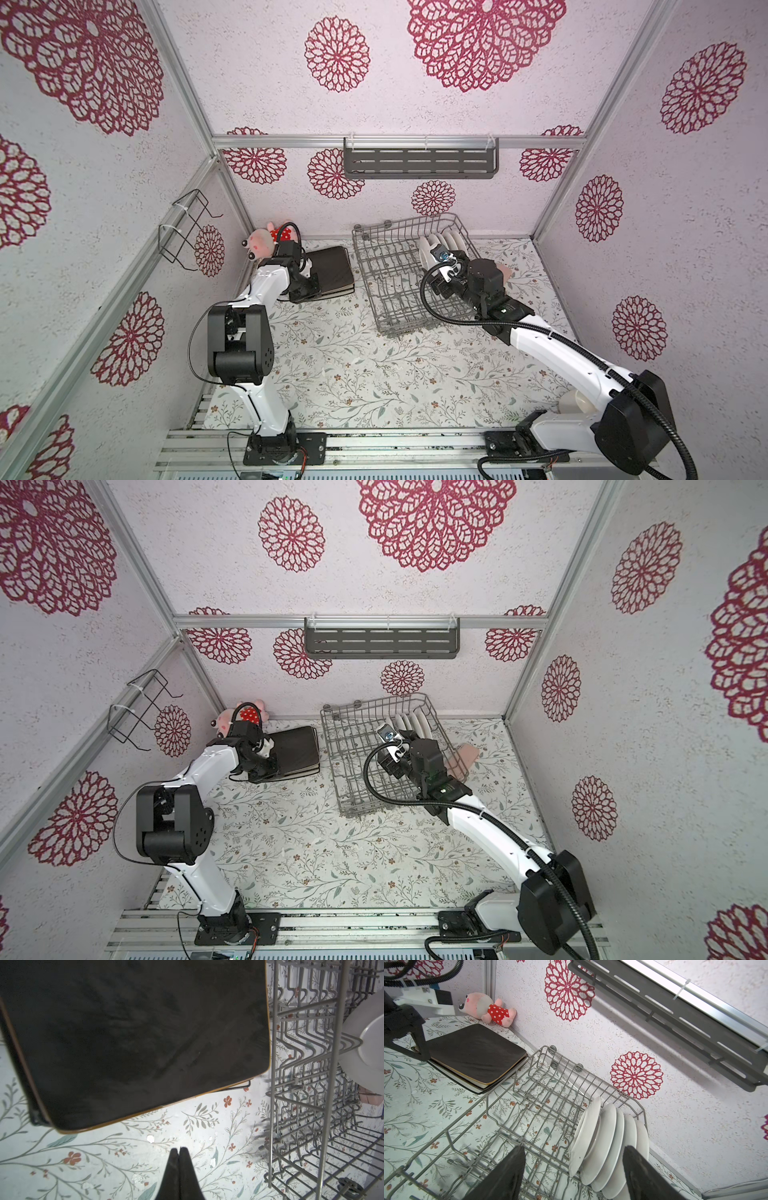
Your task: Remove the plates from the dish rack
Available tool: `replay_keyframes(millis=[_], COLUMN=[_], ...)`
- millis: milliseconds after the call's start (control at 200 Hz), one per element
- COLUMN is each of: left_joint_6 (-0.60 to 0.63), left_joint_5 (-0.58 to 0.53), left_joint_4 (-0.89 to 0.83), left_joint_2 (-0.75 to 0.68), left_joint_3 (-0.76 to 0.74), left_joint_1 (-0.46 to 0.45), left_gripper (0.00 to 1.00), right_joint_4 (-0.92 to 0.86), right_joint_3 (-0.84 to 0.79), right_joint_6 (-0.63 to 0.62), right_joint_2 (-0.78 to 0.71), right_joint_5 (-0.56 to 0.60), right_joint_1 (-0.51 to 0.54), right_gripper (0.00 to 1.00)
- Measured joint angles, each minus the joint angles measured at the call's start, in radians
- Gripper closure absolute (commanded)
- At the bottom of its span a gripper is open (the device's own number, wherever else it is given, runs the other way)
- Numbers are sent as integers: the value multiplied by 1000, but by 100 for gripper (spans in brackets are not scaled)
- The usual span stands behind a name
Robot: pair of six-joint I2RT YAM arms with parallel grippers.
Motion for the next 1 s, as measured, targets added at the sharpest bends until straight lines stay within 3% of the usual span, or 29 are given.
replay_keyframes(millis=[625, 1001], left_joint_6=[16, 11], left_joint_5=[-26, -40], left_joint_4=[-2, 2], left_joint_2=[2, 25], left_joint_3=[-55, -44], left_joint_1=[9, 83], left_gripper=[100, 100], right_joint_4=[23, 28], right_joint_3=[0, -9], right_joint_6=[0, 0], right_joint_2=[17, 18], right_joint_5=[14, 15], right_joint_1=[0, 0], right_gripper=[22, 21])
